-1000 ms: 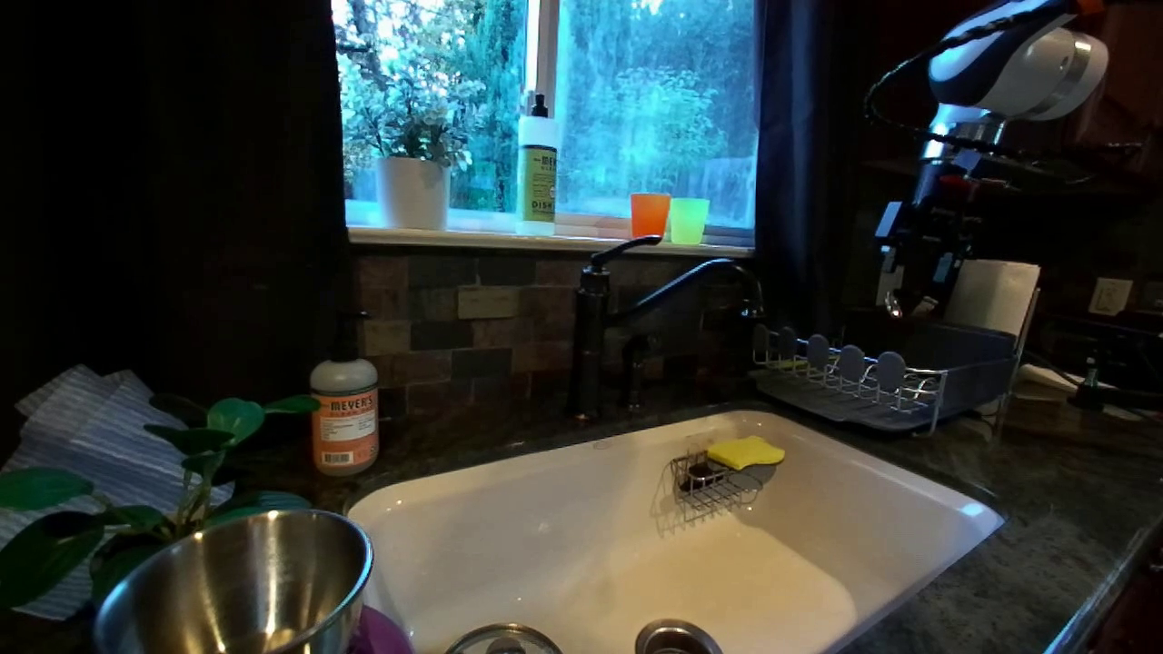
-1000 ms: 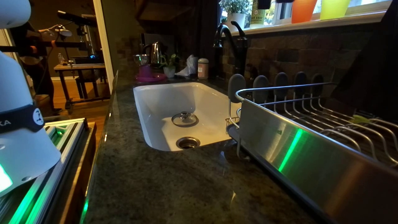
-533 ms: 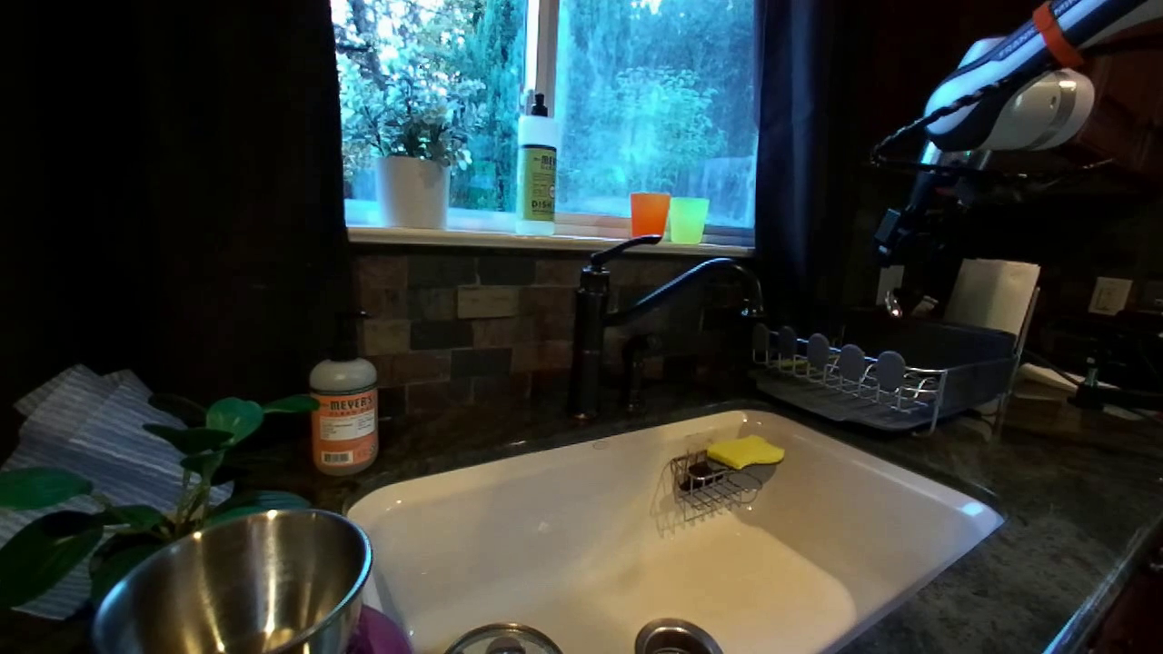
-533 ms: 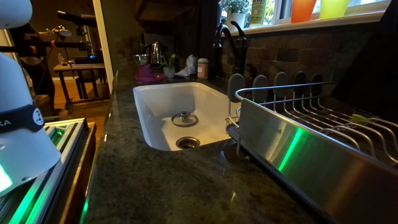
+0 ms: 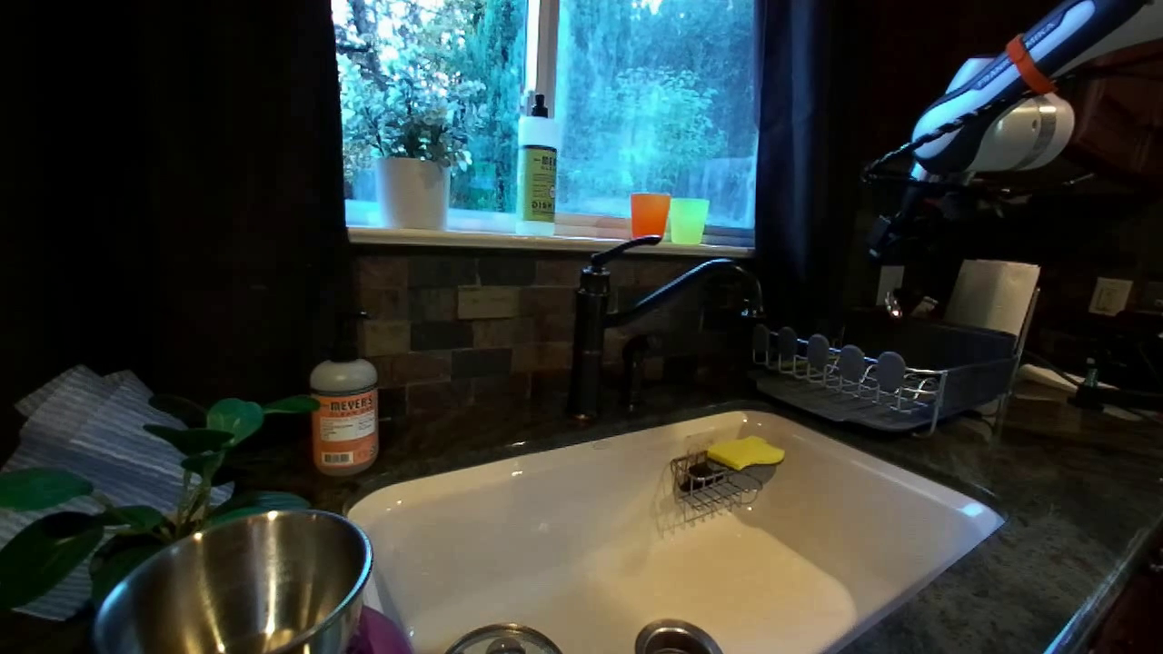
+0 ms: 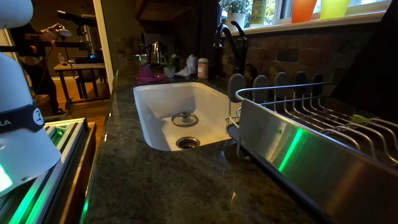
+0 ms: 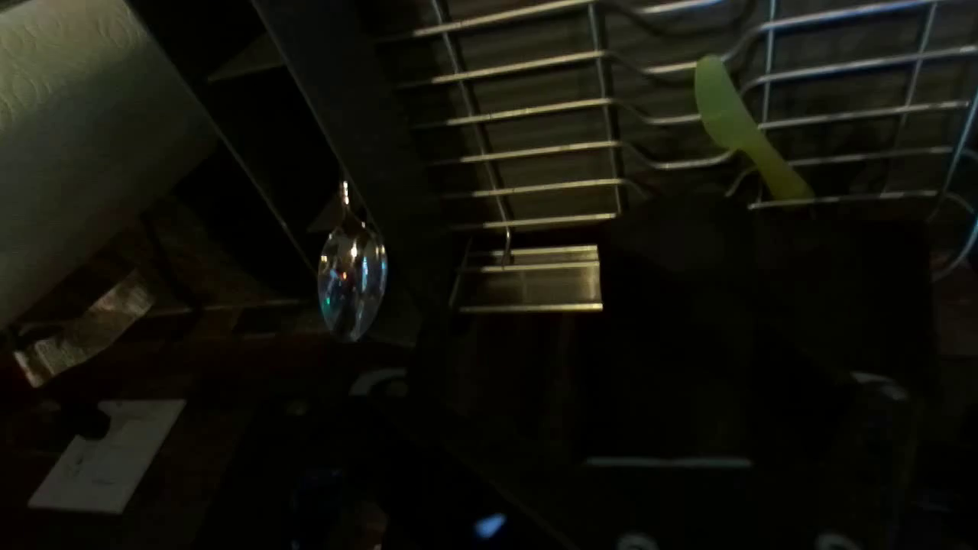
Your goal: Pull the curtain on the right to the left.
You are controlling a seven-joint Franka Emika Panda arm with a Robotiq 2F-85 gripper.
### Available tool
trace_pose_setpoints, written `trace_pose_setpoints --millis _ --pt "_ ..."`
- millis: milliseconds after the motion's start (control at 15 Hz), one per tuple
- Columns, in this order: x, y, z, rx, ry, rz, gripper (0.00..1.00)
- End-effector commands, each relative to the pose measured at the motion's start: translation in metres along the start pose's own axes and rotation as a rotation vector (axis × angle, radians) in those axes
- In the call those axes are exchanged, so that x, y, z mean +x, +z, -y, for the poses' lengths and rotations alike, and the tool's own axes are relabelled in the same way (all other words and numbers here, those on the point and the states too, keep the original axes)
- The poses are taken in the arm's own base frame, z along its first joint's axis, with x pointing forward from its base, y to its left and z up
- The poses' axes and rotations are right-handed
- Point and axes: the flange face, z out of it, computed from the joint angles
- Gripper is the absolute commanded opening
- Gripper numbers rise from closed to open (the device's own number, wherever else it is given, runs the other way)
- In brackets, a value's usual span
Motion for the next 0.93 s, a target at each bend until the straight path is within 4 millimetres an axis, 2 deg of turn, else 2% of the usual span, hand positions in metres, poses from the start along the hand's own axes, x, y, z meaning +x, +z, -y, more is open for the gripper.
trace_pose_setpoints --millis 0,467,867 --pt "0.004 0.011 0.009 0.016 0.0 -0.1 1.0" --pt "0.007 0.046 0.048 0.11 -0.028 -0.111 1.0" --pt "0.017 0.084 0.067 0.065 -0.083 -0.198 1.0"
